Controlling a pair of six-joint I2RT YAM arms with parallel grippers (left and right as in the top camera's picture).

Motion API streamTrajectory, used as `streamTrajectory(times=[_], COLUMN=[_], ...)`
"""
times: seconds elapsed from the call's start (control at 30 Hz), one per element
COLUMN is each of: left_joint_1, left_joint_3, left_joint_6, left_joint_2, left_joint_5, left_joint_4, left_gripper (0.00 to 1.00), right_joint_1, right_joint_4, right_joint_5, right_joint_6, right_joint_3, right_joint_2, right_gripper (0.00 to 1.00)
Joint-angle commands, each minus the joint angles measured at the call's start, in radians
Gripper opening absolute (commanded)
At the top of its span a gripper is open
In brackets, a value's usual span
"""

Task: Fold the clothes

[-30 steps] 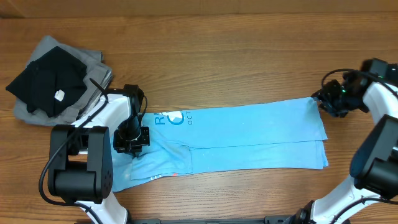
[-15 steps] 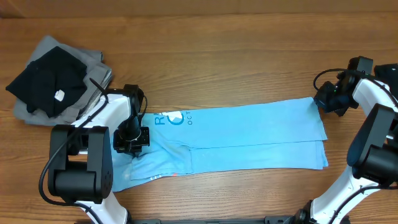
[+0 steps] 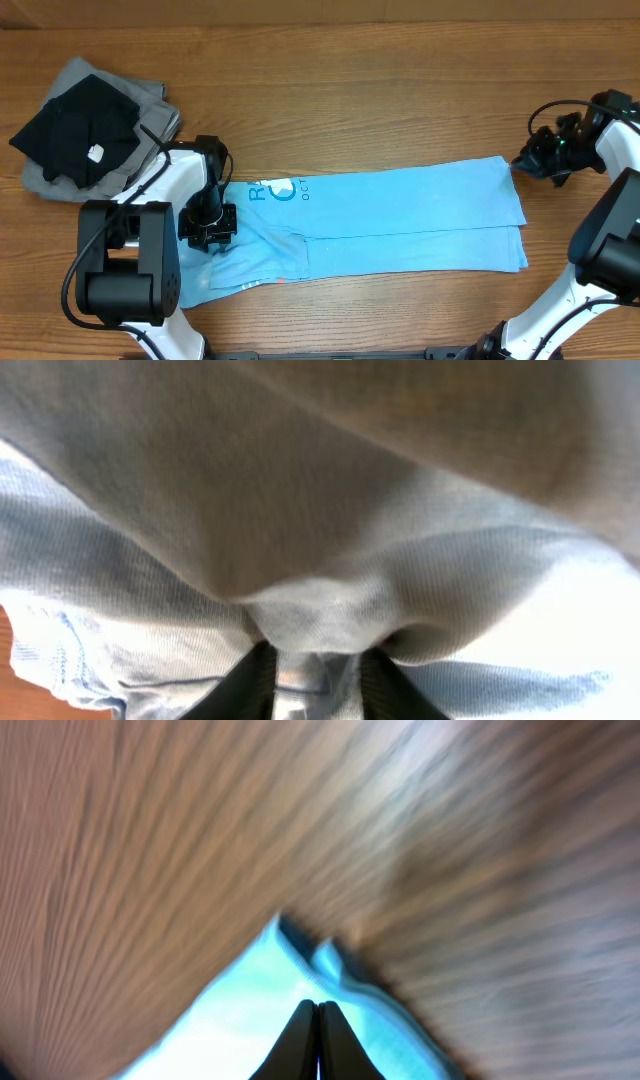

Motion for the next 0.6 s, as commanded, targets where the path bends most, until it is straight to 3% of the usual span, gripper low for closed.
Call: streamTrajectory(times=[0.0,0.33,0.57], left_joint_1=[0.005,0.004,0.005], left_joint_3=[0.071,0.330,0.362], left_joint_6=[0.028,0.067,0.066], left_joint_2=[0.011,0.006,0.007], left_joint_5=[0.059,0.168,0.168], left_joint_4=[-0.034,-0.181,-0.182], left_gripper=[0.36,0.49,0.54], right_joint_1=[0.033,0.174,0.217], right_joint_4=[-0.038,-0.013,0.227], right_joint_5=[-0.075,-0.003,0.196], right_joint_6=[-0.033,0.069,0.277], right_joint_3=[0.010,-0.162,-0.298], right_joint_2=[0.000,0.002,0.010], right_gripper=[0.04,0.04,0.09])
